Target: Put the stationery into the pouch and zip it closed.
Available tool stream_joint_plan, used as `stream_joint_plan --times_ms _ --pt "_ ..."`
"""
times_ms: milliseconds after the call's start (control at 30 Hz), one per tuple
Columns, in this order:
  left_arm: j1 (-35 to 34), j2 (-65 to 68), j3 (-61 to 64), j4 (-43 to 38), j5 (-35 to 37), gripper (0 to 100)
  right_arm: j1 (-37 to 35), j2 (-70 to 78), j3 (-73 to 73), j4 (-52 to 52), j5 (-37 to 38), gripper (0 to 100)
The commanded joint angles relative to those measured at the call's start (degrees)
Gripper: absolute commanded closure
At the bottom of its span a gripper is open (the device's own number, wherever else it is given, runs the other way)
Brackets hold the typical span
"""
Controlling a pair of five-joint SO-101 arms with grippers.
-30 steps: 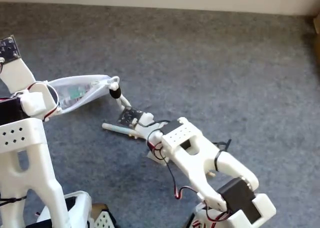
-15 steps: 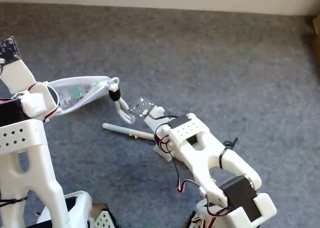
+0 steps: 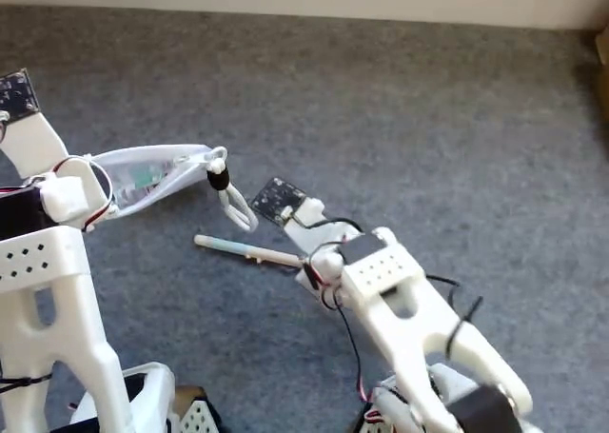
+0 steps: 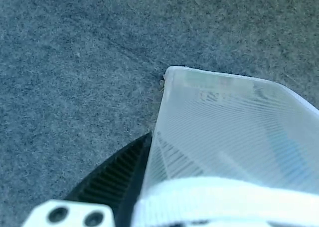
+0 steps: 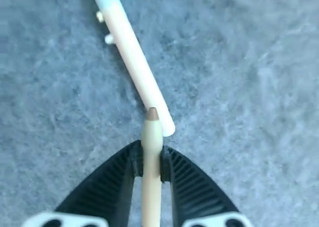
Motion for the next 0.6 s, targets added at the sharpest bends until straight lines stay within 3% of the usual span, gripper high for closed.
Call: stream_joint_plan --times_ms 0,300,567 --pt "0.1 1.3 2.2 -1.3 0.9 99 0.7 -10.3 2.2 -1.1 -0.5 99.4" --pt "1.2 1.3 2.2 -1.3 0.9 99 7.3 -34.9 7.1 -1.0 -5.4 99.4" --pt "1.4 1.3 2.2 -1.3 0.9 99 7.6 -47.4 6.6 -1.0 -11.3 99.4"
